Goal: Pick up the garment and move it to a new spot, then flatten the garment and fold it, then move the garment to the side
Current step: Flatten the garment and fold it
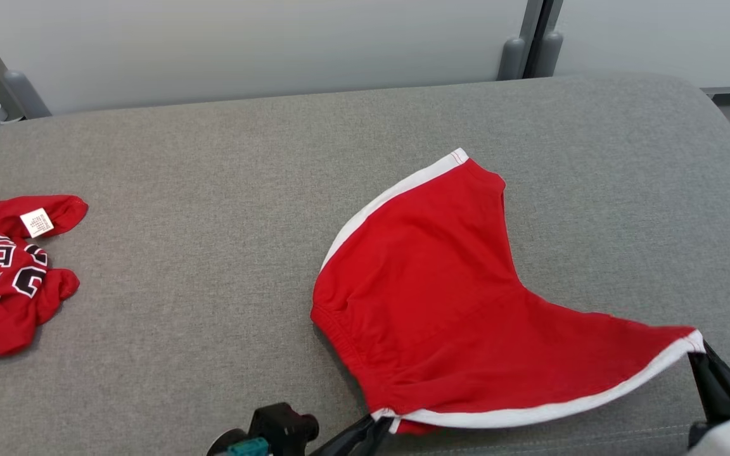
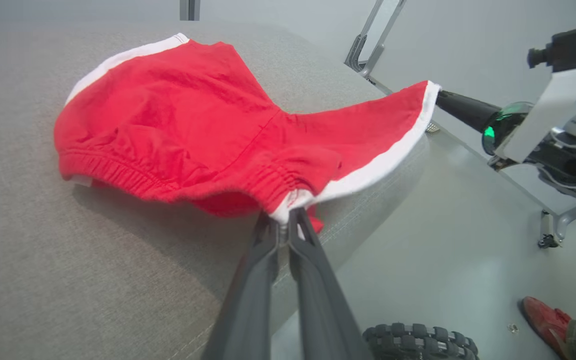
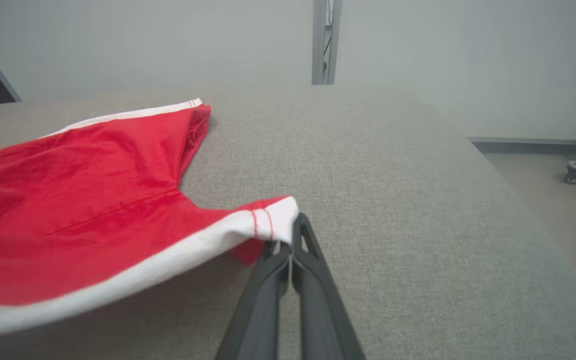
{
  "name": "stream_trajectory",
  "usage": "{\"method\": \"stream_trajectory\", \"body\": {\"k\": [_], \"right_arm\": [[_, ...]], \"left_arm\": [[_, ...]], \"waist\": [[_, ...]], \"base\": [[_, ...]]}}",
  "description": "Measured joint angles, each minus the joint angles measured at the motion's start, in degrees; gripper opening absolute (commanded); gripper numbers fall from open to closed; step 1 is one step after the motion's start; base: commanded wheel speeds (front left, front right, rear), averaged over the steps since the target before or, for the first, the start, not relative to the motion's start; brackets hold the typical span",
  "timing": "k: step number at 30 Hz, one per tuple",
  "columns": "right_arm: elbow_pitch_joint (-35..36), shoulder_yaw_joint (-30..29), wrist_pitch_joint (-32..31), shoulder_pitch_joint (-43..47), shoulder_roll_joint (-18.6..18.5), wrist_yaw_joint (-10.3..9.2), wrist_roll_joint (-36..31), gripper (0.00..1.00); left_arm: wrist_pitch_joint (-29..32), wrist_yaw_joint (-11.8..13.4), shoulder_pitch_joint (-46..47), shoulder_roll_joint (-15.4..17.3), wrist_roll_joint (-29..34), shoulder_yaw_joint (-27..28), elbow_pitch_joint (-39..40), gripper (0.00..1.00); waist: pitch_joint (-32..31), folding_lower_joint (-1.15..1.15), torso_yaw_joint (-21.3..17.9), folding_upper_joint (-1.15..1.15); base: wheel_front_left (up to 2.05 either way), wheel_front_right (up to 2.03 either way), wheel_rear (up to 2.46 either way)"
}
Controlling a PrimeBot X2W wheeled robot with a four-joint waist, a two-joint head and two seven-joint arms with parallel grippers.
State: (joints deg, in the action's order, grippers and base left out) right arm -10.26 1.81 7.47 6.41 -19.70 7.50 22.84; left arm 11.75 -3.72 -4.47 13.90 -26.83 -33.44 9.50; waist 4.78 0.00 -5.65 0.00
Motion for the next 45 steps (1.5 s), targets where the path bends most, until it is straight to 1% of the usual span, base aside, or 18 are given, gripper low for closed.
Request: {"method": "stream_trajectory", "body": {"k": [3, 6, 10, 12, 15, 21, 23, 33, 38, 39, 40, 41, 42, 43, 44, 45], "right_arm": [[-3.0, 1.4, -1.7, -6.9, 1.0, 0.00, -0.6, 0.00], [-7.3, 3.1, -3.2, -15.4, 1.1, 0.00, -1.5, 0.00], [-14.9, 3.6, -3.8, -26.0, 1.0, 0.00, -2.0, 0.00], [-18.9, 4.5, -5.0, -30.7, 1.0, 0.00, -1.9, 0.00], [-24.0, 6.0, -5.5, -36.9, 1.0, 0.00, -2.0, 0.00], [-33.7, 10.0, -5.0, -48.4, 0.1, 0.00, -2.2, 0.00], [-36.7, 11.6, -4.4, -51.5, 0.1, 0.00, -2.2, 0.00], [-49.1, 21.3, -1.6, -64.5, 0.4, 0.00, -2.1, 0.00], [-53.0, 24.5, -0.8, -67.6, 0.7, 0.00, -1.1, 0.00], [-53.7, 25.0, -0.7, -68.2, 0.8, 0.00, -0.9, 0.00], [-54.2, 25.5, -0.3, -68.5, 0.8, 0.00, -0.5, 0.07], [-54.7, 26.0, -0.1, -68.9, 0.9, 0.00, 0.0, 0.37], [-55.2, 26.5, 0.2, -69.2, 1.0, 0.00, 0.5, 0.98], [-55.6, 26.9, 0.3, -69.4, 1.1, 0.00, 0.9, 1.00], [-56.0, 27.3, 0.9, -69.5, 1.2, 0.00, 1.4, 1.00], [-56.3, 27.7, 1.5, -69.6, 1.2, 0.00, 1.6, 1.00]], "left_arm": [[-0.8, -0.3, 1.2, -3.1, -4.2, 0.6, -1.8, 0.00], [-2.0, -0.9, 4.1, -6.5, -8.7, 2.0, -4.7, 0.00], [-4.0, -1.3, 7.9, -9.4, -15.8, 5.3, -8.9, 0.00], [-4.3, -1.4, 10.5, -9.8, -18.4, 5.7, -11.5, 0.00], [-5.6, -1.9, 14.7, -10.4, -20.5, 5.8, -15.3, 0.00], [-9.7, -1.7, 22.9, -11.3, -24.4, 6.1, -22.8, 0.00], [-11.2, -0.8, 25.1, -11.4, -26.9, 5.4, -24.8, 0.00], [-15.7, 3.0, 33.9, -11.6, -32.5, -0.7, -32.3, 0.00], [-16.4, 3.7, 36.6, -11.6, -34.6, -3.5, -34.6, 0.00], [-16.6, 3.8, 37.0, -11.6, -35.0, -4.0, -34.9, 0.03], [-16.9, 3.8, 37.3, -11.6, -35.5, -4.6, -35.3, 0.21], [-17.2, 3.8, 37.6, -11.6, -36.0, -5.1, -35.7, 0.41], [-17.5, 3.8, 37.9, -11.6, -36.3, -5.5, -36.1, 0.48], [-18.0, 3.8, 38.2, -11.7, -36.3, -6.0, -36.5, 0.72], [-18.5, 3.8, 38.4, -11.7, -36.3, -6.3, -37.0, 1.00], [-19.0, 3.9, 38.7, -11.7, -36.3, -6.5, -37.6, 1.00]], "waist": [[1.1, 0.00, 0.3, 0.00], [2.3, 0.00, 0.8, 0.00], [4.3, 0.00, 2.0, 0.00], [5.3, 0.00, 3.0, 0.00], [7.1, 0.00, 4.4, 0.00], [11.0, 0.00, 7.5, 0.00], [12.2, 0.00, 8.4, 0.00], [17.3, 0.00, 12.9, 0.00], [18.3, 0.00, 14.4, 0.00], [18.4, 0.00, 14.5, 0.00], [18.4, 0.00, 14.7, 0.00], [18.4, 0.00, 14.7, 0.00], [18.3, 0.00, 14.7, 0.00], [18.2, 0.00, 14.7, 0.00], [18.1, 0.00, 14.7, 0.00], [17.9, 0.00, 14.6, 0.00]], "base": [[0.00, 0.00, 0.00], [0.00, 0.00, 0.00], [0.00, 0.00, 0.00], [0.00, 0.00, 0.00], [0.00, 0.00, 0.00], [0.00, 0.00, 0.00], [0.00, 0.00, 0.00], [0.00, 0.00, 0.00], [0.00, 0.00, 0.00], [0.00, 0.00, 0.00], [0.00, 0.00, 0.00], [0.00, 0.00, 0.00], [0.00, 0.00, 0.00], [0.00, 0.00, 0.00], [0.00, 0.00, 0.00], [0.00, 0.00, 0.00]]}}
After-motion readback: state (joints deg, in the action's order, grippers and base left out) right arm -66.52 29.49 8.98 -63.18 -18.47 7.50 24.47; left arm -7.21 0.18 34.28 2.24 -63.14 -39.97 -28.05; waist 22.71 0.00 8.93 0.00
